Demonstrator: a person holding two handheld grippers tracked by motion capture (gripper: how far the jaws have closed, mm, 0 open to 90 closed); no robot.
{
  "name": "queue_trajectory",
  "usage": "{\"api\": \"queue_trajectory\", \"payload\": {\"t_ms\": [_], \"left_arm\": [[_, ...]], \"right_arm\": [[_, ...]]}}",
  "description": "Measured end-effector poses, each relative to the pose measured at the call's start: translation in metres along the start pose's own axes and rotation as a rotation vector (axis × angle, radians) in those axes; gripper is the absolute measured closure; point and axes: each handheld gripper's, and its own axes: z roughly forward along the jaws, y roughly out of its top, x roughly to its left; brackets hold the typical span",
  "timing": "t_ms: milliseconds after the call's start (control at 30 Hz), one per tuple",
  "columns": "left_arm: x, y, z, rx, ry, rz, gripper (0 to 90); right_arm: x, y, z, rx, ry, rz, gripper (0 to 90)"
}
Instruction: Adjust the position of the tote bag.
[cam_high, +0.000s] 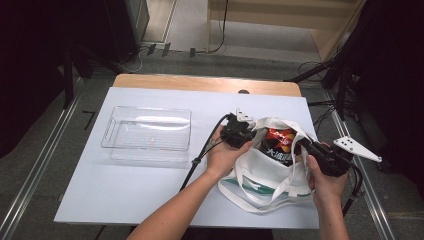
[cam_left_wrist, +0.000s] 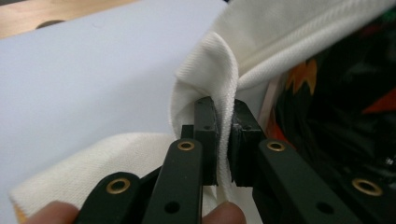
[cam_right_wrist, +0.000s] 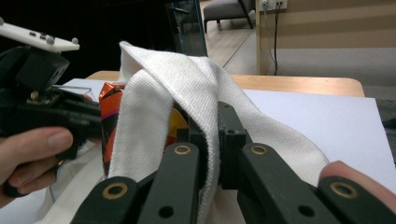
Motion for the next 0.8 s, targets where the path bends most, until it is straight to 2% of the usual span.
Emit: {"api": "queue_trajectory", "payload": {"t_ms": [67,100,133,167,233,267,333,367,400,433,500,633,667,767,800], "left_arm": [[-0.005,-0.003,-0.002,-0.005,0.006,0.063,81.2],[-0.007,-0.004,-0.004,-0.019,-0.006,0.071,73.3],[-0.006,-0.005,-0.008,-0.031,-0.022,0.066,73.3],[-0.006,-0.006,-0.012,-0.045,-0.038,0.055,65.0],[-0.007,-0.006,-0.025,-0.12,-0.066,0.033,63.6],[-0.009,-0.007,-0.034,-0.178,-0.087,0.023,63.6],[-0.016,-0.006,-0.046,-0.244,-0.136,0.031,65.0],[-0.02,-0.005,-0.049,-0.255,-0.161,0.049,65.8],[-0.025,-0.005,-0.05,-0.257,-0.177,0.072,65.8],[-0.03,-0.003,-0.049,-0.245,-0.184,0.095,61.6],[-0.036,-0.001,-0.044,-0.22,-0.186,0.124,58.2],[-0.039,0.003,-0.035,-0.233,-0.191,0.093,46.5],[-0.039,0.004,-0.033,-0.239,-0.184,0.092,45.8],[-0.043,0.005,-0.03,-0.253,-0.197,0.093,49.3],[-0.045,0.005,-0.029,-0.254,-0.195,0.098,53.5]], "right_arm": [[0.0,0.0,0.0,-0.001,-0.002,0.002,88.4],[-0.002,0.0,-0.002,-0.006,0.003,0.014,88.4],[-0.002,0.0,-0.002,-0.006,0.003,0.014,88.4],[-0.004,-0.001,-0.002,-0.013,0.005,0.018,88.4],[-0.006,-0.001,-0.003,-0.017,0.005,0.037,88.4],[-0.006,-0.001,-0.003,-0.017,0.005,0.037,88.4],[-0.006,-0.001,-0.003,-0.022,0.003,0.032,88.4],[-0.005,-0.001,-0.003,-0.021,-0.002,0.029,88.4],[-0.005,-0.001,-0.003,-0.021,-0.002,0.029,88.4],[-0.004,-0.001,-0.002,-0.022,-0.006,0.027,88.4],[-0.003,-0.001,-0.003,-0.02,-0.005,0.033,88.4],[-0.002,-0.001,-0.004,-0.022,0.001,0.02,88.4],[-0.002,-0.001,-0.004,-0.022,0.001,0.015,88.4],[-0.003,-0.002,-0.004,-0.02,0.006,0.018,88.4],[-0.004,-0.002,-0.004,-0.023,0.011,0.012,88.5]]}}
